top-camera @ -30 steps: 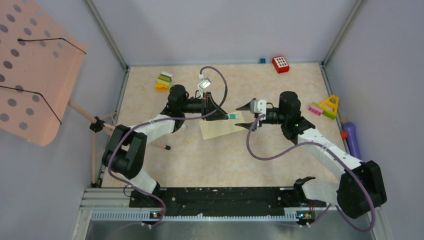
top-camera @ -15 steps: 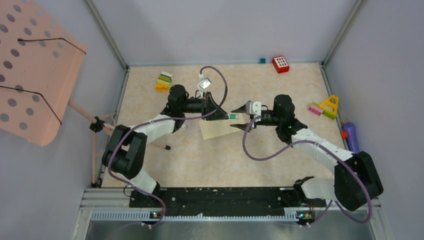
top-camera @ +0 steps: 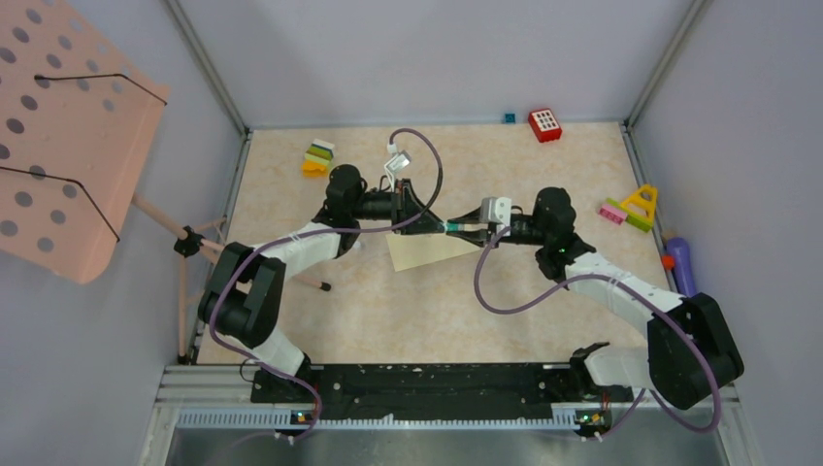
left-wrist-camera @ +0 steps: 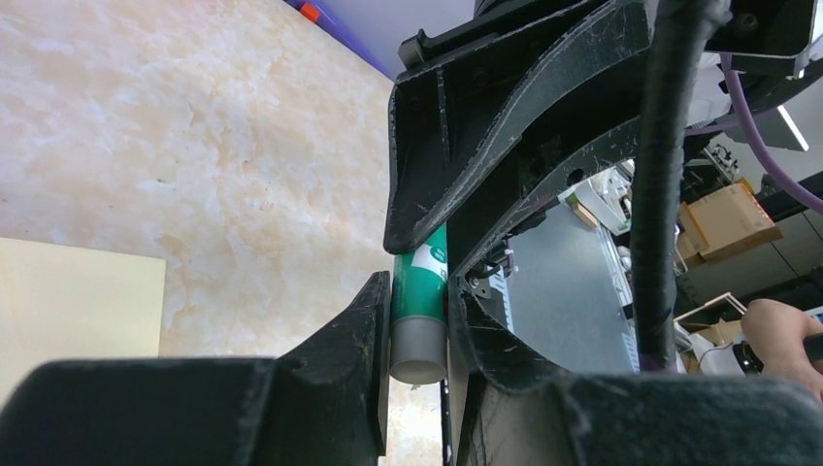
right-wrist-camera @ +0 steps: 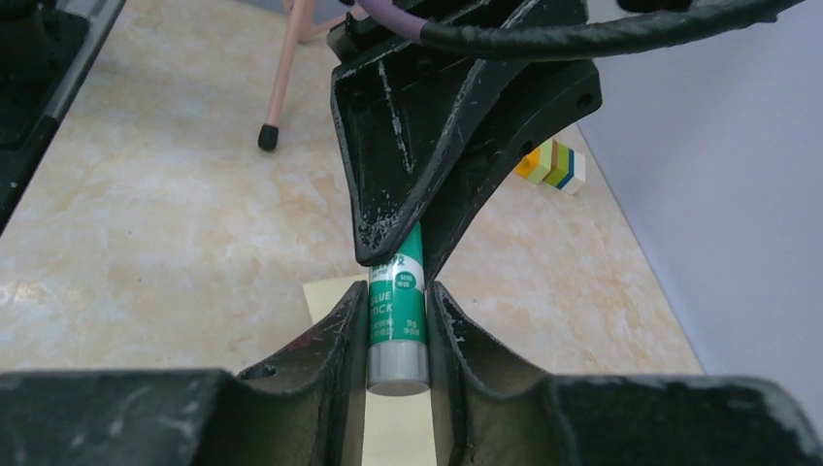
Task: Place the letter into the envelope and seal it
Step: Screw the solid glue, then close the solid glue cap on the solid glue.
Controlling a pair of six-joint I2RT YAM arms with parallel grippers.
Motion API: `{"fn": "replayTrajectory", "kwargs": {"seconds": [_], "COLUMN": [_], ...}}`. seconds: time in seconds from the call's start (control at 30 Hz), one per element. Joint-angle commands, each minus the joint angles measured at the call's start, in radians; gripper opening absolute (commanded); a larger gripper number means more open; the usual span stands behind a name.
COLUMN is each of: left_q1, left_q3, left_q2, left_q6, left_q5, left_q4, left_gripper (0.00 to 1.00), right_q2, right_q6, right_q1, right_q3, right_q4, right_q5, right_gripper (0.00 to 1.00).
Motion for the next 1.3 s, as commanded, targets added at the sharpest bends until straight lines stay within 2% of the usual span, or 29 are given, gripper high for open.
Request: {"fn": "replayTrajectory", "kwargs": {"seconds": [0.0,0.07,0.27,0.33,0.37,0.43,0.5,0.57,0.7,0.73,0.8,0.9,0.93,0.97,1.13,1.2,1.27], "left_q1": [-0.004,-0.004,-0.003,0.003,0.012,0.044,0.092,0.153,0.263,0.286,0.316,0.327,0.327,0.327,0.326,0.327,0.327], "left_q3": [-0.003,-0.003,0.001,0.006,0.009,0.016,0.018,0.018,0.029,0.043,0.092,0.204,0.228,0.24,0.259,0.257,0.209], "left_q2": [-0.002,-0.002,-0.013,-0.02,-0.025,-0.04,-0.065,-0.094,-0.155,-0.172,-0.215,-0.277,-0.293,-0.311,-0.356,-0.359,-0.375], "left_q6": [-0.003,-0.002,-0.004,-0.006,-0.007,-0.019,-0.032,-0.045,-0.016,0.025,0.207,0.661,0.856,0.941,1.171,1.27,1.321], "left_q5": [0.005,0.004,0.005,0.009,0.014,0.013,0.013,0.011,0.005,0.0,-0.023,-0.089,-0.129,-0.179,-0.471,-0.544,-0.6], "left_q4": [0.059,0.058,0.058,0.058,0.057,0.058,0.068,0.078,0.059,0.002,-0.25,-0.771,-0.903,-0.982,-1.303,-1.429,-1.464], "left_gripper": [0.0,0.0,0.02,0.18,0.37,0.64,0.8,0.89,0.93,0.93,0.95,0.95,0.95,0.95,0.98,0.98,0.98], "right_q2": [-0.002,-0.005,-0.012,-0.016,-0.017,-0.026,-0.039,-0.051,-0.066,-0.066,-0.06,-0.056,-0.058,-0.064,-0.111,-0.119,-0.118], "right_q6": [0.033,0.039,0.032,0.032,0.032,0.028,0.013,-0.01,-0.026,-0.011,0.059,0.116,0.116,0.113,0.072,0.066,0.067], "right_q1": [0.01,0.01,0.01,0.01,0.01,0.01,0.01,0.01,0.008,0.002,-0.016,-0.04,-0.046,-0.05,-0.055,-0.057,-0.058], "right_q3": [-0.017,-0.017,-0.011,-0.004,0.001,0.013,0.026,0.036,0.053,0.058,0.066,0.075,0.073,0.067,-0.002,-0.013,-0.011], "right_q4": [0.096,0.096,0.062,0.039,0.026,-0.015,-0.065,-0.115,-0.188,-0.194,-0.186,-0.197,-0.216,-0.223,-0.2,-0.19,-0.19], "right_q5": [-0.043,-0.057,-0.059,-0.06,-0.059,-0.061,-0.065,-0.071,-0.099,-0.122,-0.187,-0.243,-0.25,-0.254,-0.239,-0.239,-0.244], "right_gripper": [0.13,0.01,0.0,0.0,0.0,0.0,0.0,0.0,0.0,0.0,0.0,0.0,0.0,0.0,0.0,0.0,0.0]}}
